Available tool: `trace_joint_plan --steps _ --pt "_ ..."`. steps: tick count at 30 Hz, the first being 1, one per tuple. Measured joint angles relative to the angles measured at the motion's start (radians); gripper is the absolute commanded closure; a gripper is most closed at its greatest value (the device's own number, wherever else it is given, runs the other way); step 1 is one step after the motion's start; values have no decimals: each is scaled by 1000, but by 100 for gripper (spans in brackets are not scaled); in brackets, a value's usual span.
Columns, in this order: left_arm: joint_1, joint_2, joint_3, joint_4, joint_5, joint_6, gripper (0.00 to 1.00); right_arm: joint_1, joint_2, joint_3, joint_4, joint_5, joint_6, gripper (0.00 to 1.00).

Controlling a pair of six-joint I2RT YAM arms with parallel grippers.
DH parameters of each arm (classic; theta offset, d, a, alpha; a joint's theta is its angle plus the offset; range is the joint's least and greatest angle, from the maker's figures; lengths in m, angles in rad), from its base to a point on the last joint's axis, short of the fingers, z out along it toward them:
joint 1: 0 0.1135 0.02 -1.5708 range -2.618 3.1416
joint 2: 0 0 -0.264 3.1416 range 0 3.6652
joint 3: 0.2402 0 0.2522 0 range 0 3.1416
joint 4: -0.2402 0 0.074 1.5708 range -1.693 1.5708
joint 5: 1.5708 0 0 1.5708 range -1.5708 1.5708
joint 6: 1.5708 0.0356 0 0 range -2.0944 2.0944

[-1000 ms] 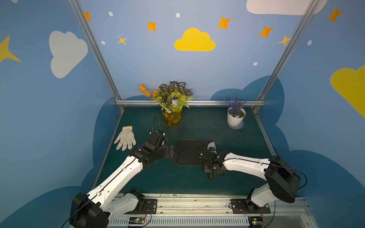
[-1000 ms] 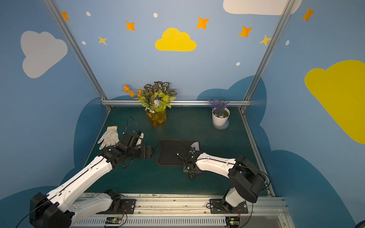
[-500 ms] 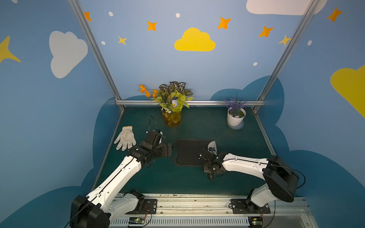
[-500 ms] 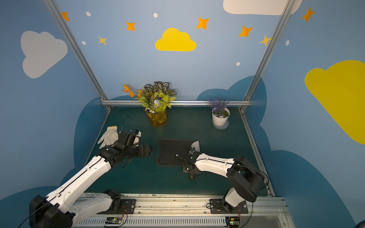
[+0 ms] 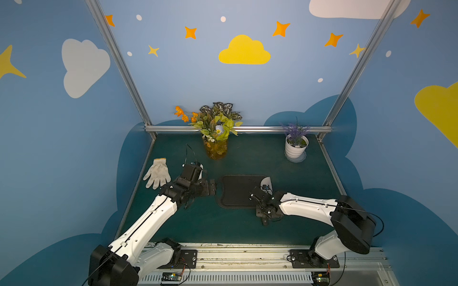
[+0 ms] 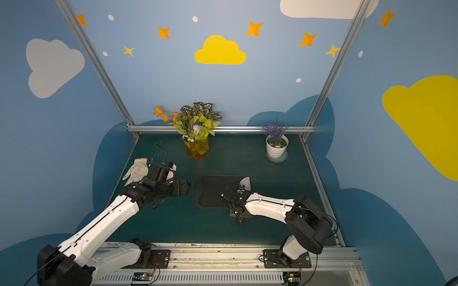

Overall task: Align the knife with the edge of the cutting board
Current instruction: Adjust the knife at the edge of the cutting board.

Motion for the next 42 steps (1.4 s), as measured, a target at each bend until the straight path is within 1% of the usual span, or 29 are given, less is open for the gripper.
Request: trace_joint_plan --steps 17,37,40,42 --pt "21 4 0 1 5 0 0 0 -1 -1 -1 0 -20 67" --pt "26 7 0 7 4 0 0 0 -41 -36 -5 -10 -21 67" --pt "26 7 0 7 4 0 0 0 -41 -36 -5 -10 -21 65" --pt "26 7 0 7 4 0 0 0 -40 -36 -5 -10 -22 62"
